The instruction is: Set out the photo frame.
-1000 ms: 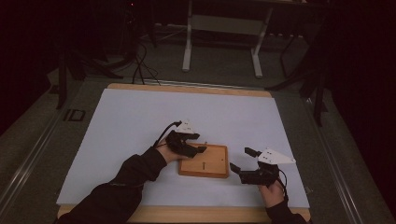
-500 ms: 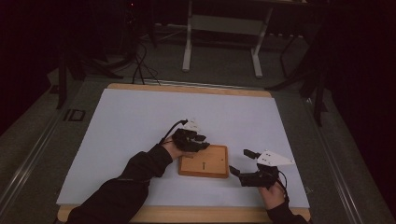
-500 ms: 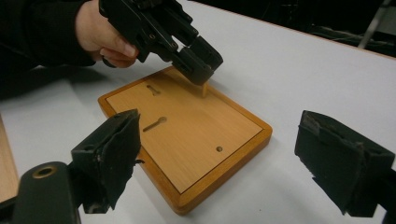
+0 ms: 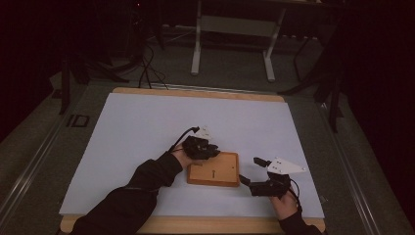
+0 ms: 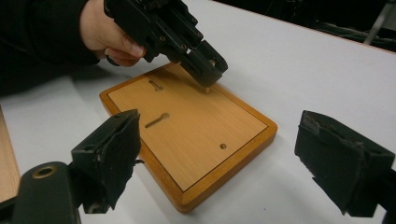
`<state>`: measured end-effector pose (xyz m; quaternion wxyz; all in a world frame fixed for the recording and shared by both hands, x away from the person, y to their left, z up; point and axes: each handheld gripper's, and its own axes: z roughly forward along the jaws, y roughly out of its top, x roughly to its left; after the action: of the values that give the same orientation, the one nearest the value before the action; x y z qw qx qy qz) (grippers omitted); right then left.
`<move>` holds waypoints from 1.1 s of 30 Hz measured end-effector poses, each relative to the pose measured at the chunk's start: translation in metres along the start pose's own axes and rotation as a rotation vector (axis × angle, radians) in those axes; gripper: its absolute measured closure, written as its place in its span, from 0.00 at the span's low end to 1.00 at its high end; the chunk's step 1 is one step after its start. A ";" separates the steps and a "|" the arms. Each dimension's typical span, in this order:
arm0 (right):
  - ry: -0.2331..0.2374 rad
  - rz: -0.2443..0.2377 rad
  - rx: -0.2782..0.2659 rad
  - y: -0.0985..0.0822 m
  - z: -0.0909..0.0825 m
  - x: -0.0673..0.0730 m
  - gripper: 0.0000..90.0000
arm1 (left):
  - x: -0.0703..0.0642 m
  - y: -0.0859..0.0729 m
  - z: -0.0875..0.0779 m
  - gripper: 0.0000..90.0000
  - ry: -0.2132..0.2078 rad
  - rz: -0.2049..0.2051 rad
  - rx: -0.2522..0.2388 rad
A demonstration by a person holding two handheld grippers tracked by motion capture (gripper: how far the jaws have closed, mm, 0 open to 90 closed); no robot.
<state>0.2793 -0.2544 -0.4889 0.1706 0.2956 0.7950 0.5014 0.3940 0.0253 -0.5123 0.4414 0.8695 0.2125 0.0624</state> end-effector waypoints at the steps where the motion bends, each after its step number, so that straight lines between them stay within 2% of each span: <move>1: 0.000 0.000 0.002 0.000 0.000 0.000 0.15 | 0.000 0.000 -0.001 0.84 -0.004 -0.002 -0.004; 6: 0.001 0.002 0.006 0.000 0.001 0.000 0.15 | -0.001 0.001 0.003 0.90 -0.011 0.013 0.029; 12: 0.001 -0.005 0.014 0.000 0.002 0.001 0.15 | -0.001 0.001 0.003 0.92 -0.004 0.012 0.024; 16: -0.001 -0.008 0.015 0.000 0.003 0.001 0.15 | -0.001 0.002 0.003 0.93 -0.007 -0.004 0.027; 21: -0.039 -0.057 0.048 -0.001 0.006 0.005 0.15 | 0.002 0.003 0.003 0.94 -0.024 -0.016 0.040; 26: -0.036 -0.079 0.056 -0.001 0.008 0.008 0.15 | 0.006 0.003 0.003 0.94 -0.047 -0.050 0.045; 31: -0.020 -0.125 0.064 -0.001 0.010 0.013 0.14 | 0.011 0.003 0.003 0.94 -0.081 -0.066 0.051; 33: -0.029 -0.146 0.067 -0.001 0.010 0.015 0.14 | 0.012 0.004 0.003 0.94 -0.089 -0.072 0.058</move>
<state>0.2735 -0.2383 -0.4938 0.2081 0.2496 0.8283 0.4564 0.4071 0.0264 -0.5120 0.4270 0.8757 0.2254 0.0016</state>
